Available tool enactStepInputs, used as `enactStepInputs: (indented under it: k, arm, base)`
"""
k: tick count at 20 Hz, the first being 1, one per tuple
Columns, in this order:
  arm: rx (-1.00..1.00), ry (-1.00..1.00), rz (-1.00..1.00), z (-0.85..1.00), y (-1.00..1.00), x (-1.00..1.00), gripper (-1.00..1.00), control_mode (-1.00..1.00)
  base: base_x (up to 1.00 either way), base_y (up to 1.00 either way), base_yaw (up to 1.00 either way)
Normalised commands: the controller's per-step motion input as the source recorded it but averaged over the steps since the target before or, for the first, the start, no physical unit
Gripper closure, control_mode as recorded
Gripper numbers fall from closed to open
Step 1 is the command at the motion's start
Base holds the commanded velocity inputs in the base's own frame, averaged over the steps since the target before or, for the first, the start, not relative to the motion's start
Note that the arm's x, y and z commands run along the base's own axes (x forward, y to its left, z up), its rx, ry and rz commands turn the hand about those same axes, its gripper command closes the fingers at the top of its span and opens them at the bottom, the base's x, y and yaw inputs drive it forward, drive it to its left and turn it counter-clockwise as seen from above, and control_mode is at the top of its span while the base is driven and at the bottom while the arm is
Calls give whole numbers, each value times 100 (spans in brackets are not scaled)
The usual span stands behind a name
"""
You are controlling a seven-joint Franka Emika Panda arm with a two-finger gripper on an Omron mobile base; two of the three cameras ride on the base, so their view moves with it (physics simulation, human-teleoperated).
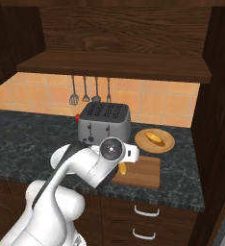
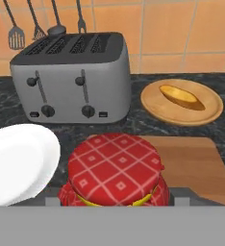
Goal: From the different types of pastries on the counter, select a croissant and place it on the cutting board. Then retrieve a jar of jam from the cabinet and place it alongside the croissant on the cutting board.
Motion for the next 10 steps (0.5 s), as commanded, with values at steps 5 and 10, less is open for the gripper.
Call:
enactStepInputs:
  k: [5,10]
  arm:
    - [0,0,0,-33,-49,50,100,-100]
    - [0,0,0,-41,-45,39,100,-100]
  base:
    - [0,0,0]
    - [0,0,0]
